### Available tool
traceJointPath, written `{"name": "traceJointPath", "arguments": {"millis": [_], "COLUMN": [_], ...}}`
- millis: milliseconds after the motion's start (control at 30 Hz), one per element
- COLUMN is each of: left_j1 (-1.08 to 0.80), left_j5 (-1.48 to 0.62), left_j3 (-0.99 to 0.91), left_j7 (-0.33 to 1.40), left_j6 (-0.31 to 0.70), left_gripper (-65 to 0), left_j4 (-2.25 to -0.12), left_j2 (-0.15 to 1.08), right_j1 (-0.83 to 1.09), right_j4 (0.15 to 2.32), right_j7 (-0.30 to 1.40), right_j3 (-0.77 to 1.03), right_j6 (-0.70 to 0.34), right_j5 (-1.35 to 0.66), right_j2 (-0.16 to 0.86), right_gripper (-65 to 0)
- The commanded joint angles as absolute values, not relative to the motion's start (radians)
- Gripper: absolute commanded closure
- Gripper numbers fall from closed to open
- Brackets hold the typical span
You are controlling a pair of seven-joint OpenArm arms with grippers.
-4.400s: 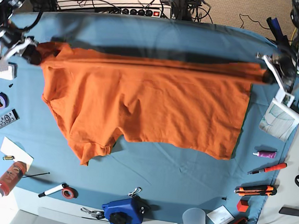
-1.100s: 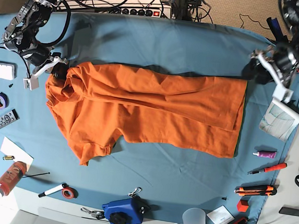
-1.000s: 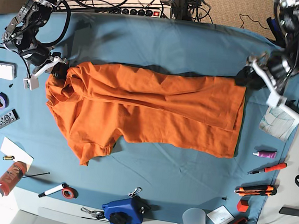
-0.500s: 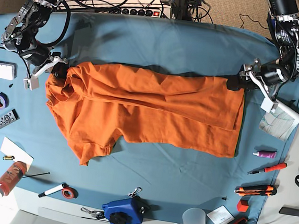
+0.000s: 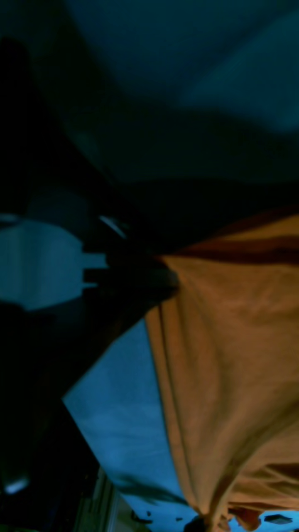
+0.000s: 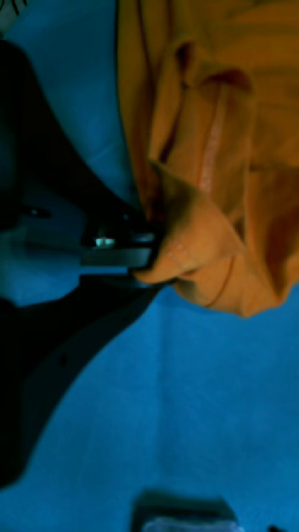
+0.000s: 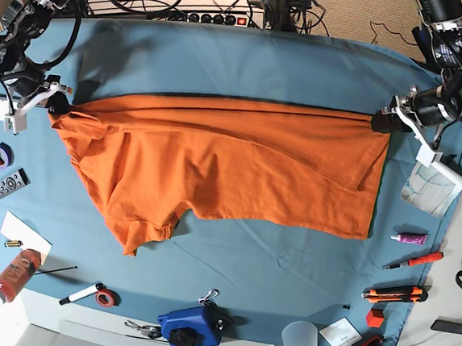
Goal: Layout the t-shirt on the table in an organized manner, then fold the t-shirt properly
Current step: 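Pull the folded edge back open with both grippers, unfolding the shirt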
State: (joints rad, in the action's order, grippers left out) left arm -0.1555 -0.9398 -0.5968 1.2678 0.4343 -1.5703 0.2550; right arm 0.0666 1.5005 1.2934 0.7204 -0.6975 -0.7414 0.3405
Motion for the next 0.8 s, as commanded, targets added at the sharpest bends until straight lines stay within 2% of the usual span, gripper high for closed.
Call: {"name": "traceJointPath", "arguments": {"millis": [0, 167, 533, 767], "left_j1": [-0.158, -0.197, -0.360, -0.413], "left_j5": [-0.947, -0.978, -0.981, -0.980], "left_j3": [-0.603, -0.603, -0.606, -0.606], "left_j7": [1.269, 1.287, 1.283, 1.283], "left_j6": [0.431, 0.446, 0.446, 0.446], "left_gripper": [0.0, 0.0, 0.0, 0.0], "left_j4": [-1.582, -1.608, -1.786, -1.836], "left_j2": [0.270, 0.283, 0.316, 0.316], "right_j1": [0.056, 0.060, 0.159, 0.247], "right_j4": [1.517, 1.517, 1.518, 1.518], "right_j7": [1.295, 1.390, 1.396, 1.396], "right_j3": [0.730, 0.729, 0.869, 0.879], "right_j6": [-0.698, -0.698, -0.698, -0.698], "right_j5": [-0.772, -0.822, -0.998, -1.039], "right_j2": [0.369, 0.371, 0.430, 0.429], "right_gripper": [0.0, 0.0, 0.0, 0.0]}}
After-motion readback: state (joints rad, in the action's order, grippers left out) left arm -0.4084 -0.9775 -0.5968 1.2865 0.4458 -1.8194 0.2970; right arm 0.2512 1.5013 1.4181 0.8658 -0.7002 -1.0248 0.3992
